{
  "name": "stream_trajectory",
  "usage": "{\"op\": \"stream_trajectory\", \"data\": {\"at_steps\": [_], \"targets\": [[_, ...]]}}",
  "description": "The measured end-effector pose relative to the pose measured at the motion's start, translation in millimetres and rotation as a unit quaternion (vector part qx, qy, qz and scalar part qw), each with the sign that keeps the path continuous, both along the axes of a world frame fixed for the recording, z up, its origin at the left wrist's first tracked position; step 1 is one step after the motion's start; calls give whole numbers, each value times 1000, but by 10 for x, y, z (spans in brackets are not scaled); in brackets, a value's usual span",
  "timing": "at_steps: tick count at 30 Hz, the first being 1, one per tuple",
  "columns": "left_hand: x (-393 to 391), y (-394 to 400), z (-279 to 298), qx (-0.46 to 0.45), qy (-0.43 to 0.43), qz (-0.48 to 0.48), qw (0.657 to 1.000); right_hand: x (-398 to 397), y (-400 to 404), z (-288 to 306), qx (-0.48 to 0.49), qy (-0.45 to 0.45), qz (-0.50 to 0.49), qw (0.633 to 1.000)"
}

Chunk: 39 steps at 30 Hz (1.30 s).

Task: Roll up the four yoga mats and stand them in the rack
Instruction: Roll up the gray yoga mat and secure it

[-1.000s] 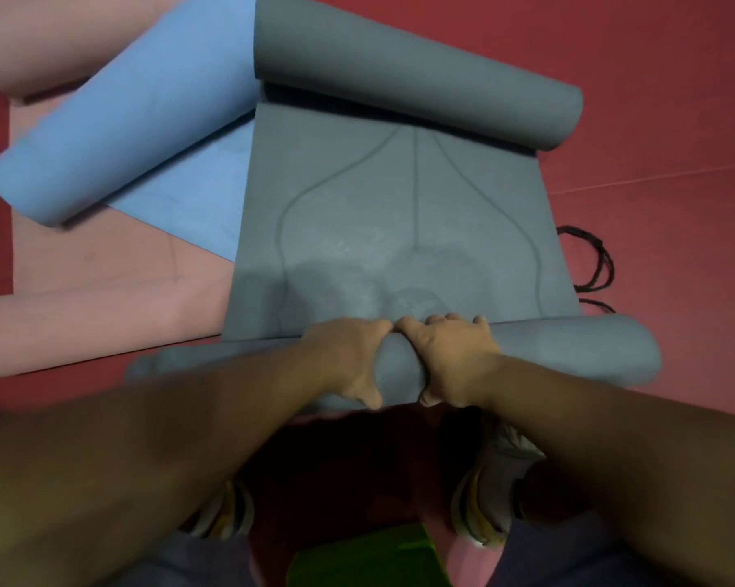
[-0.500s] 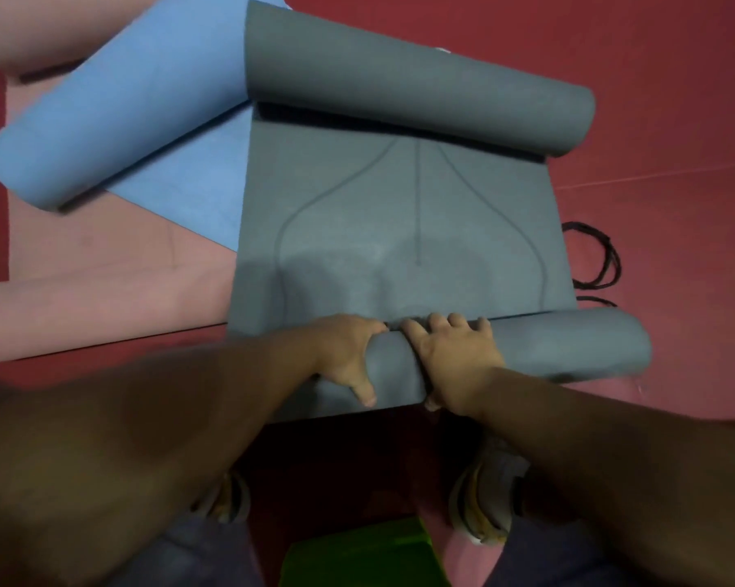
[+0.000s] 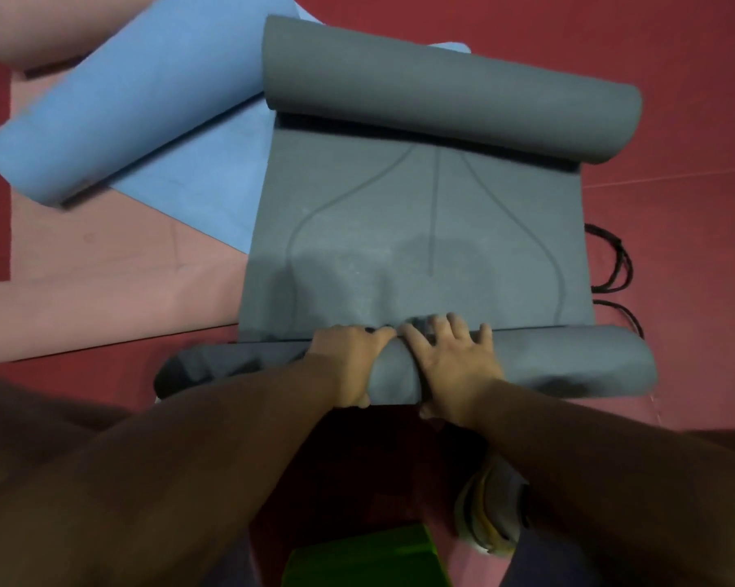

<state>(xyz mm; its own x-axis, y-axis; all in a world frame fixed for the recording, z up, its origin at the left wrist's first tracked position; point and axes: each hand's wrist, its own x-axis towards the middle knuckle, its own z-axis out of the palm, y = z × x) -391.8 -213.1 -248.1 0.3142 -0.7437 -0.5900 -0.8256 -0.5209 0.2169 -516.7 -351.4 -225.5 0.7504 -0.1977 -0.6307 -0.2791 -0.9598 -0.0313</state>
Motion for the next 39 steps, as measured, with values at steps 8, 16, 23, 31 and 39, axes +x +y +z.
{"op": "stream_trajectory", "data": {"at_steps": [8,16,23,31,39], "targets": [[-9,-43,-21,18,94,0,995,149,-193,-7,45,82,-36,995],[-61,-20,-179,9,9,-35,999,-61,-8,-160,-7,26,-2,1000],[94,-146,-73,34,131,-1,991,25,-90,-203,13,16,-2,1000],[-219,-84,-200,19,-79,-29,996,112,-185,-197,12,35,12,999],[116,-181,-7,7,109,18,994,273,-161,-106,30,36,18,999]]}}
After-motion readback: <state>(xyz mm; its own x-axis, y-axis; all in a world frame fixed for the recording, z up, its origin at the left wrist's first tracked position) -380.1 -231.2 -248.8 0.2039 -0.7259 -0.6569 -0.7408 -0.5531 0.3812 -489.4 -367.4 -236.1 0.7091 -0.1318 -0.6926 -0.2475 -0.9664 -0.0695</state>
